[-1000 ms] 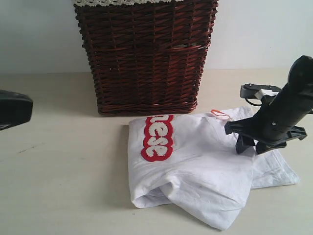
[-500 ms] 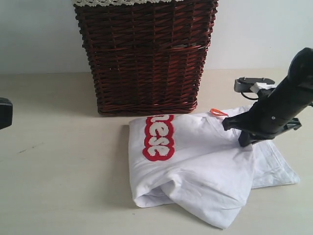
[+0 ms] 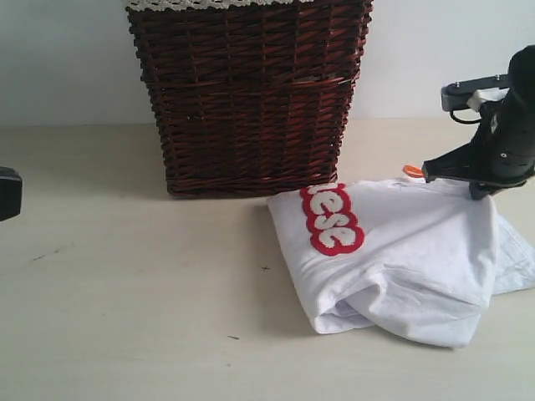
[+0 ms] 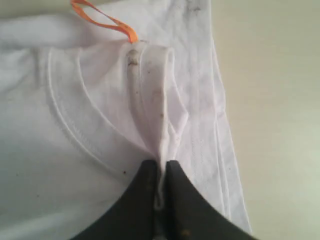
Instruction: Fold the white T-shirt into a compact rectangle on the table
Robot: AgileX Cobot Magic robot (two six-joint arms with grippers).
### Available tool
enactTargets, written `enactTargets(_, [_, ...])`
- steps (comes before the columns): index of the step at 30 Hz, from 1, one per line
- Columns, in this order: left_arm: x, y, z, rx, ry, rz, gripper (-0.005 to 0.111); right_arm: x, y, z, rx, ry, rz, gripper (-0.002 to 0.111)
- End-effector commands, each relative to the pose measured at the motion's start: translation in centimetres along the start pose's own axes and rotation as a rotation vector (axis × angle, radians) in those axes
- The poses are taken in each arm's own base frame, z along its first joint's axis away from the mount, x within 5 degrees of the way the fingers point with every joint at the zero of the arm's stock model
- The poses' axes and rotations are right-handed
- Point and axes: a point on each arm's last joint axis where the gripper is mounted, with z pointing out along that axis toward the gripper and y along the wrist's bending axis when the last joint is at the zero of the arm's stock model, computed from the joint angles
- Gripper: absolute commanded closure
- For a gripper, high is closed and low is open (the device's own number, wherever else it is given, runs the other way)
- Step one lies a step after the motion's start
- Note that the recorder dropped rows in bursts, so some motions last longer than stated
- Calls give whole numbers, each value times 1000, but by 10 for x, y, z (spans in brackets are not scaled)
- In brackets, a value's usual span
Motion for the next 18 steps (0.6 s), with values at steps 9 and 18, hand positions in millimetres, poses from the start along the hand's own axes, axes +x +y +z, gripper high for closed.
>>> enactTargets(9, [2, -1, -3, 9, 2, -10, 107, -21, 33, -68, -194, -72, -61, 69])
enactTargets(18, [12, -3, -34, 15, -113, 5, 107, 61, 123, 19, -384, 219, -282, 108])
